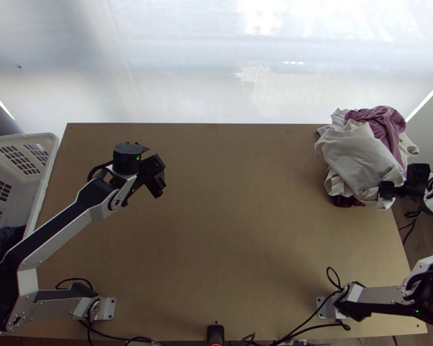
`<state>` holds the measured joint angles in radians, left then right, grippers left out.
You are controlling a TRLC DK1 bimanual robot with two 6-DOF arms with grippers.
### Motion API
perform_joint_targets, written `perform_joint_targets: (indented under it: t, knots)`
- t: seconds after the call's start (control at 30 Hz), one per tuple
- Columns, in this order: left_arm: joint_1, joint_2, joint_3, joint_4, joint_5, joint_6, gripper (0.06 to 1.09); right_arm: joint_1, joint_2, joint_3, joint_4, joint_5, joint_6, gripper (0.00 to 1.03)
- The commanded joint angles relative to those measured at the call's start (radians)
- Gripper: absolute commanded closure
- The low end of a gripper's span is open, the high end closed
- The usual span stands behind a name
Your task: Fold the t-shirt
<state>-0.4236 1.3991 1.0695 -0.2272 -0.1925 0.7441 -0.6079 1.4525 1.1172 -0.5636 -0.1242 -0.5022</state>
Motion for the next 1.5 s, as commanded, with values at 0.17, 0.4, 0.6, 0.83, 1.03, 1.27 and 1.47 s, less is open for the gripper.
perform_joint_targets:
  t: [0.17, 0.4, 0.6, 0.83, 1.03, 1.27, 1.47]
  knots:
    - [-0.012, -0.034, -0.025, -0.003, -0.007, -0.018, 0.11, 0.002, -0.327, 0.003, -0.153, -0.068, -0.116, 0.04]
    - [0.005, -0.083, -0.034, -0.014, -0.008, -0.018, 0.11, -0.047, -0.423, 0.021, -0.220, -0.083, -0.165, 0.04]
    - [-0.012, -0.153, -0.054, -0.034, -0.010, -0.091, 0.11, 0.099, -0.578, -0.020, -0.249, -0.094, -0.156, 0.04]
    - [-0.012, -0.262, -0.069, -0.034, -0.033, -0.161, 0.11, 0.304, -0.664, -0.088, -0.131, 0.037, -0.070, 0.04]
    - [-0.010, -0.367, -0.123, -0.031, -0.036, -0.152, 0.11, 0.327, -0.693, -0.134, -0.104, 0.052, -0.084, 0.04]
    - [-0.006, -0.462, -0.167, -0.020, -0.041, -0.157, 0.11, 0.372, -0.771, -0.149, -0.133, 0.066, -0.076, 0.04]
    - [-0.006, -0.618, -0.233, 0.086, -0.093, -0.192, 0.11, 0.456, -0.909, -0.252, 0.024, 0.193, -0.107, 0.04]
